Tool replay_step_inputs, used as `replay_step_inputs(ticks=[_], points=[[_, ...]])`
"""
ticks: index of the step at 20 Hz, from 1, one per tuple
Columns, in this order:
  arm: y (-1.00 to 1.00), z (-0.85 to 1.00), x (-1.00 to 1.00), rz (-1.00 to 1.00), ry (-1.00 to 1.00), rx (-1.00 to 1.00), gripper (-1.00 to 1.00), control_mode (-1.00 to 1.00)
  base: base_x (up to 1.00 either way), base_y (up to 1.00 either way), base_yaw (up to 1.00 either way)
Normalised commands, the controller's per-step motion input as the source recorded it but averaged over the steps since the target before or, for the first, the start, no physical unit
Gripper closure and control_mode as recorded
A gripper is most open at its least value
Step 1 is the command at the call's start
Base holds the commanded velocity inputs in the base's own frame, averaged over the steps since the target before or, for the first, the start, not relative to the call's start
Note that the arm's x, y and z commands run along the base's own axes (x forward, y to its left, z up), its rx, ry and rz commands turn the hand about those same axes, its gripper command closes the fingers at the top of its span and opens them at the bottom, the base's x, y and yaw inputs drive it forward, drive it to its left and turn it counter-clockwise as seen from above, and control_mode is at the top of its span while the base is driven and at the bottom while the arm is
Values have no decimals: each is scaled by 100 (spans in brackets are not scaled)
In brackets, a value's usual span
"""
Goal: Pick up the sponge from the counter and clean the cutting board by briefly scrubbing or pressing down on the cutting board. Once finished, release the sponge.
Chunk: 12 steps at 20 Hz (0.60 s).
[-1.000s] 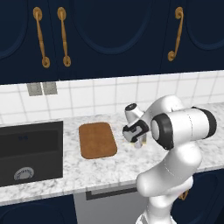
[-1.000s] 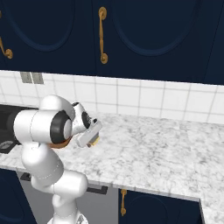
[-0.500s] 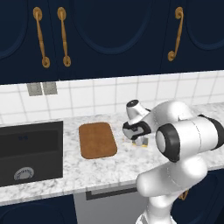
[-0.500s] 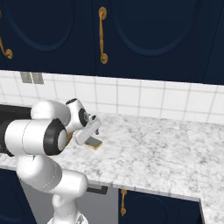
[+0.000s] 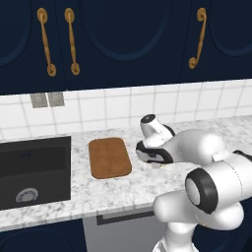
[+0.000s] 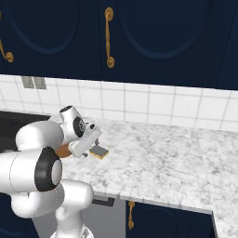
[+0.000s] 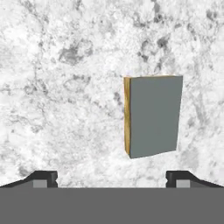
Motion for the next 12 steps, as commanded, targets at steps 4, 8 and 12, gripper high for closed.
replay_step_inputs(ticks=[4, 8, 12], points=[[34, 52, -15, 0, -14, -5, -100, -100, 0, 0, 0], [19, 35, -2, 1, -18, -4, -100, -100, 0, 0, 0], [22, 32, -4, 0, -16, -2, -100, -100, 0, 0, 0]])
